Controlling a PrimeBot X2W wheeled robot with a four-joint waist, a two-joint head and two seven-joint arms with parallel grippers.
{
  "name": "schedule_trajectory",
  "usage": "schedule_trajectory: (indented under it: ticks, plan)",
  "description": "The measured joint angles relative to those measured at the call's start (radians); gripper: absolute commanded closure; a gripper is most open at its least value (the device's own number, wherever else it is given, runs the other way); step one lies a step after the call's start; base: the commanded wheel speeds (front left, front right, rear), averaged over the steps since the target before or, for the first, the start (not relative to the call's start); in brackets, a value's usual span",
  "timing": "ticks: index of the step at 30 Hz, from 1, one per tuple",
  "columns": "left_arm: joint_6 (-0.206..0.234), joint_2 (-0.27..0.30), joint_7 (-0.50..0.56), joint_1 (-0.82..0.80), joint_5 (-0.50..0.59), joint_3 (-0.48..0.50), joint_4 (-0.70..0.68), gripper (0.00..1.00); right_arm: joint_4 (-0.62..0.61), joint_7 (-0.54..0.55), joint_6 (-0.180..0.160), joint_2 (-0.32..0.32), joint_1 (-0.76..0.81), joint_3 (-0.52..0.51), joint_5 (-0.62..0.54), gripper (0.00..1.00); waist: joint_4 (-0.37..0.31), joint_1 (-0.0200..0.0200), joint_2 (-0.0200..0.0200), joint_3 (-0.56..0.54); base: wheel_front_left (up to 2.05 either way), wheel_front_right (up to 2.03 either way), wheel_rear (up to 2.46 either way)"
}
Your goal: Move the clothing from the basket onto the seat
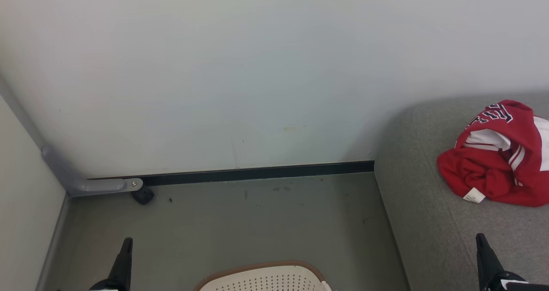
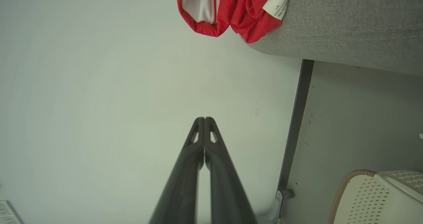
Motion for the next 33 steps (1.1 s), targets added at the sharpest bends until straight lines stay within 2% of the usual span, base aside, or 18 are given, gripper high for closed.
schedule_trajectory:
  ticks: [33]
  plan:
    - [0.0,0.0,0.0,0.0,0.0,0.0,0.0,1.0,0.0,0.0,0.0,0.0,0.0,0.0,0.0,1.0,0.0,0.0,0.0,0.0,0.0,0.0,0.0]
